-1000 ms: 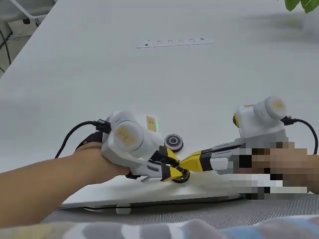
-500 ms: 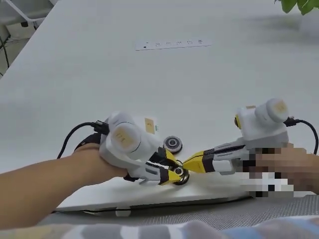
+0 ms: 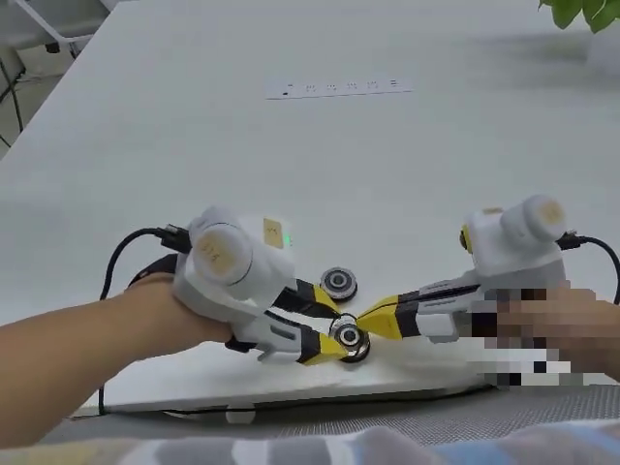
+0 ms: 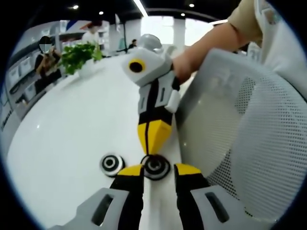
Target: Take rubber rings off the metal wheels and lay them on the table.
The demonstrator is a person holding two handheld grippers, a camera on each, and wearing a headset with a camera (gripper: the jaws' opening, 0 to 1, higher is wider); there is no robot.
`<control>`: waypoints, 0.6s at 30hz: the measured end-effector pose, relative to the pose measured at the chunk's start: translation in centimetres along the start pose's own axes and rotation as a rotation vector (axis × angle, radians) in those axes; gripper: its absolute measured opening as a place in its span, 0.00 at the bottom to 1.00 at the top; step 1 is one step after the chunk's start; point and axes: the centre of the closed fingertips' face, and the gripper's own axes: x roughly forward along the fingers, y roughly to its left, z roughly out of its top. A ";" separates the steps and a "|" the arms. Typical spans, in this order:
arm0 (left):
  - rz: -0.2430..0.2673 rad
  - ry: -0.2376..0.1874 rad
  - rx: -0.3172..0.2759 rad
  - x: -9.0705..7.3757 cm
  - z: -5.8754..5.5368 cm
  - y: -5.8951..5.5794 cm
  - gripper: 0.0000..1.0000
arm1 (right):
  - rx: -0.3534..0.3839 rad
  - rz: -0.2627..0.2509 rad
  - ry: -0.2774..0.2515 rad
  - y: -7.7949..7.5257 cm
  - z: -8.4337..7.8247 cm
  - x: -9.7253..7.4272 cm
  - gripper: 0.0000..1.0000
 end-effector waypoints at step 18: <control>0.078 -0.095 -0.064 -5.4 0.7 0.5 0.44 | -0.020 0.044 -0.009 1.1 0.9 0.1 0.00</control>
